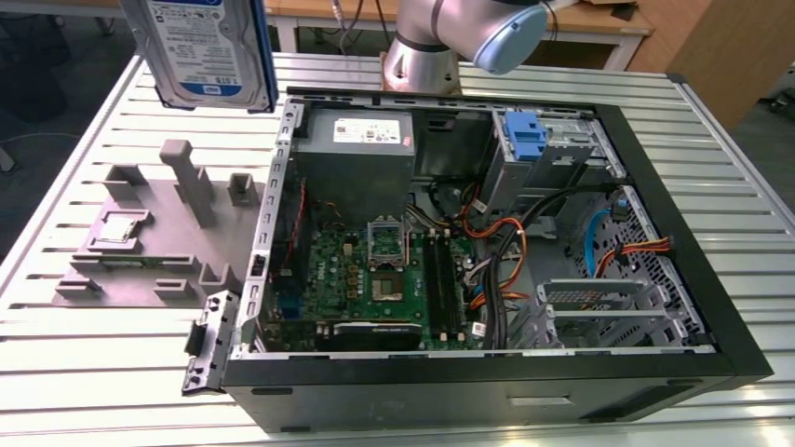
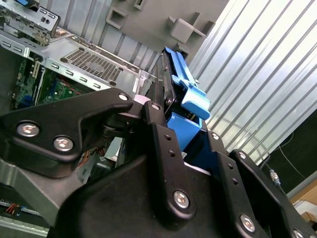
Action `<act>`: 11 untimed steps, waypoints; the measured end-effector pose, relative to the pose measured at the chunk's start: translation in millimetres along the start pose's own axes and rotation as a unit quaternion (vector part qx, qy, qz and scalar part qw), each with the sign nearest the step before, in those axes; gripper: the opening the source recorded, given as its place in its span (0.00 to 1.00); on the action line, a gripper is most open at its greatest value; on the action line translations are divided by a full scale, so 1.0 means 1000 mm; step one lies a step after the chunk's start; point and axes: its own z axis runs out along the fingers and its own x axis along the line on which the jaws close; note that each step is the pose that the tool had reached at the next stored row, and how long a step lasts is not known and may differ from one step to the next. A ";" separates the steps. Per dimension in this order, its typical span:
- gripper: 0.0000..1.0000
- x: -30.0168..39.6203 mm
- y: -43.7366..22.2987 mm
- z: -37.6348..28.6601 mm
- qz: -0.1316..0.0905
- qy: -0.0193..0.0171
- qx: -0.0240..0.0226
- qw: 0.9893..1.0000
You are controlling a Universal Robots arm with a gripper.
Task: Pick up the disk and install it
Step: 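Pick up the disk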
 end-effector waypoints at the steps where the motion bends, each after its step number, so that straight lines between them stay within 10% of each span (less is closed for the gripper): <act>1: 0.37 0.0001 0.0022 -0.0001 0.000 0.000 0.000 1.000; 11: 0.37 0.0009 0.0218 -0.0004 0.000 0.000 0.000 1.000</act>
